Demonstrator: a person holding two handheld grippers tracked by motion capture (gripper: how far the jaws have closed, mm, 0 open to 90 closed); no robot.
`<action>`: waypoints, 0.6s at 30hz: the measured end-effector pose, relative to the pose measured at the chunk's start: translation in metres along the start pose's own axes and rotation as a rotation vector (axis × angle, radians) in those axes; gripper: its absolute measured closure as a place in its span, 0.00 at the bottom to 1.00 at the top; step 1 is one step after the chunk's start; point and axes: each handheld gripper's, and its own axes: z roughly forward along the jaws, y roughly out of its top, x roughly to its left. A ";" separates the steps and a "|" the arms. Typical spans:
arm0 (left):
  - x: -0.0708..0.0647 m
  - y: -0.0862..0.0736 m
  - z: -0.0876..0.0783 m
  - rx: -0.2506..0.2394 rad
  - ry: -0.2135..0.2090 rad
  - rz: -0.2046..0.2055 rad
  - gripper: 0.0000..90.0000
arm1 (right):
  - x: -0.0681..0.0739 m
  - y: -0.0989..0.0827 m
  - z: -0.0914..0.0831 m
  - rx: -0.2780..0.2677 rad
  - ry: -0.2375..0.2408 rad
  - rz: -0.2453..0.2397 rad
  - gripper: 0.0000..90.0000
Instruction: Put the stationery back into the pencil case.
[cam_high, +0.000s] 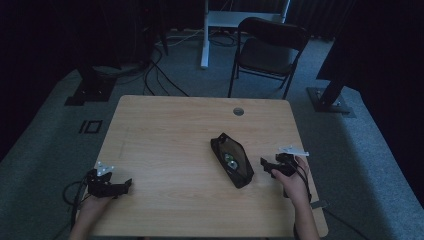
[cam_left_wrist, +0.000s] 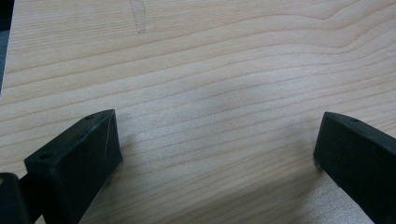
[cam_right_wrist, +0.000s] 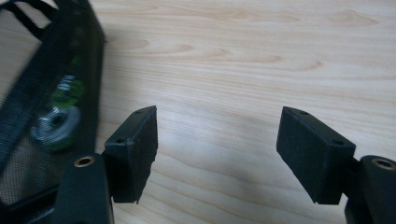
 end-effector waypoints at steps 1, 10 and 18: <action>0.000 0.000 0.000 0.000 0.000 0.000 0.01 | -0.002 -0.002 0.000 0.001 0.001 0.003 0.30; 0.000 0.000 0.000 0.001 0.000 0.000 0.01 | -0.011 -0.021 0.001 0.014 -0.065 0.015 0.17; 0.000 0.000 0.000 0.002 0.000 0.001 0.01 | -0.013 -0.036 0.000 0.041 -0.069 0.046 0.17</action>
